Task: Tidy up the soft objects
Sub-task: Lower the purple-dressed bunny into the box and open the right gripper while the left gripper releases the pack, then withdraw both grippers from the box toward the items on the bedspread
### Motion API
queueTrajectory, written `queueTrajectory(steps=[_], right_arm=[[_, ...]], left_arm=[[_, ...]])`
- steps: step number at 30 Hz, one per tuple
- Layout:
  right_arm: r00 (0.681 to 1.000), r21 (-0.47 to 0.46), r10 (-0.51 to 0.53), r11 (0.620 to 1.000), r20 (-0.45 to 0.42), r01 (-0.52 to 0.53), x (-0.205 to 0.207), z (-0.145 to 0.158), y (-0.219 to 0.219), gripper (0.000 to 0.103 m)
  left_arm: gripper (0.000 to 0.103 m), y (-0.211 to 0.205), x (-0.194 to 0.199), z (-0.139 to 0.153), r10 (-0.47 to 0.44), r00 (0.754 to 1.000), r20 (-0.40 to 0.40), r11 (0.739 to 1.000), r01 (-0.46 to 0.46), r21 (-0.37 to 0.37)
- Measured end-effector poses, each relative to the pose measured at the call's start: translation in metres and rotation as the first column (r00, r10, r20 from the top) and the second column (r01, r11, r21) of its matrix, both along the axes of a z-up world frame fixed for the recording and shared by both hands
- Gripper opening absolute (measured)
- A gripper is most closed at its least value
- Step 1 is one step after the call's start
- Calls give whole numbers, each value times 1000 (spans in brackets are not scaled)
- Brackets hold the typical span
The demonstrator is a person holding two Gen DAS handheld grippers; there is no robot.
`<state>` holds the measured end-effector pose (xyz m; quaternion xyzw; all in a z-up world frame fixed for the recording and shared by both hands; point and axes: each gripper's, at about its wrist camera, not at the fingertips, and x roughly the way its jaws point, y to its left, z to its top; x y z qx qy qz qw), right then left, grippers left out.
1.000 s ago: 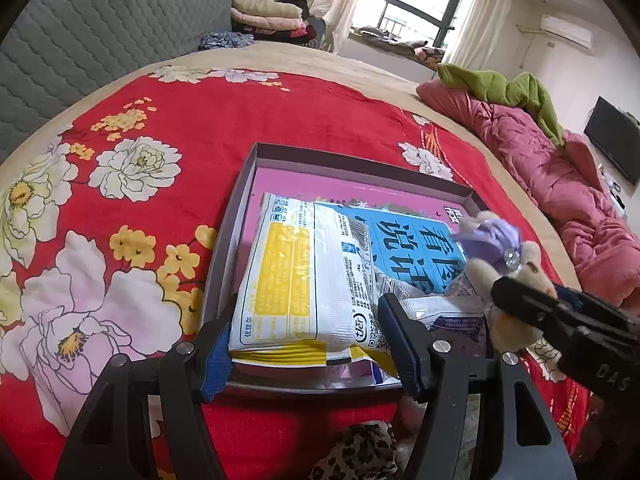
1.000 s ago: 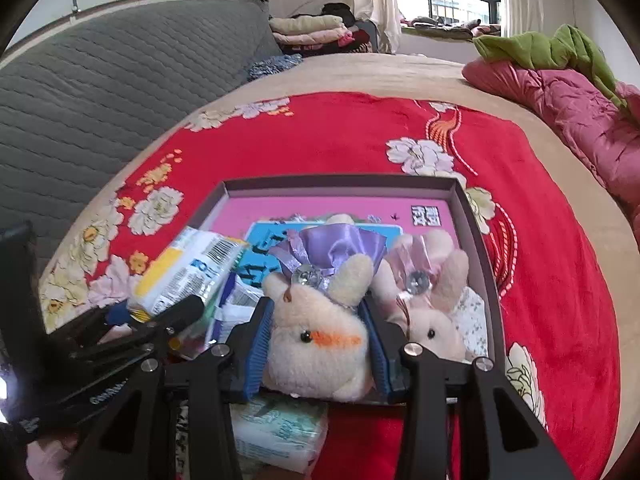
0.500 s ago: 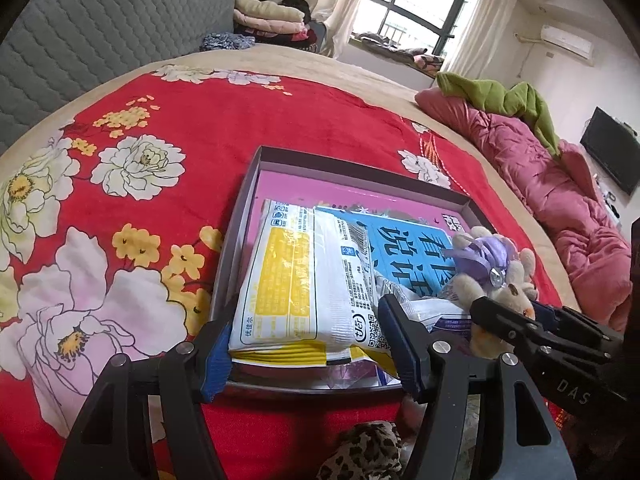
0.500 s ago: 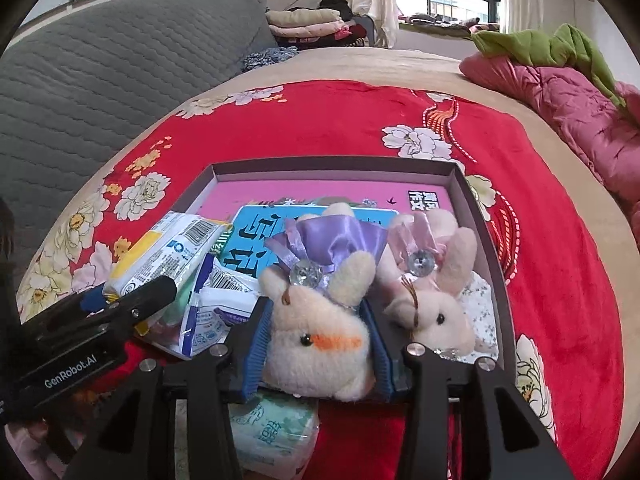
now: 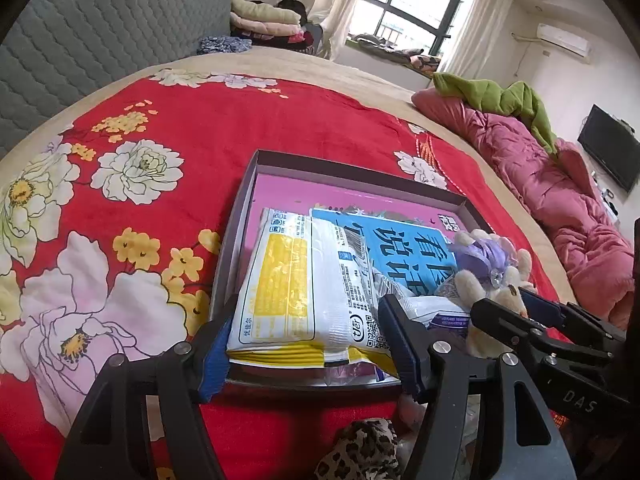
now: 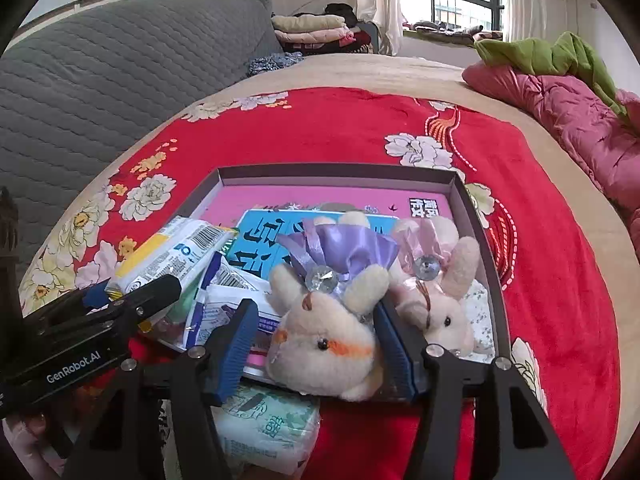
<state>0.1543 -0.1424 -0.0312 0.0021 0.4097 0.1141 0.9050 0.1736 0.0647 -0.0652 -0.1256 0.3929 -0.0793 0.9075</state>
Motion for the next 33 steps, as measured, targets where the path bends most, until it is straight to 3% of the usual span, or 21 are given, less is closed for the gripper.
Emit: queueTrajectory(steps=[8,33], right_arm=[[999,5,-17,1000,50,16,-8,17,-6,64],[997,23,-56,998,55,54,-10,31,-18,67]], left_arm=[[70,0,0,0,3,1000,-6,1000,-3,-7],[78,-1,-3,8,-7,999,-31,1000,7,-9]])
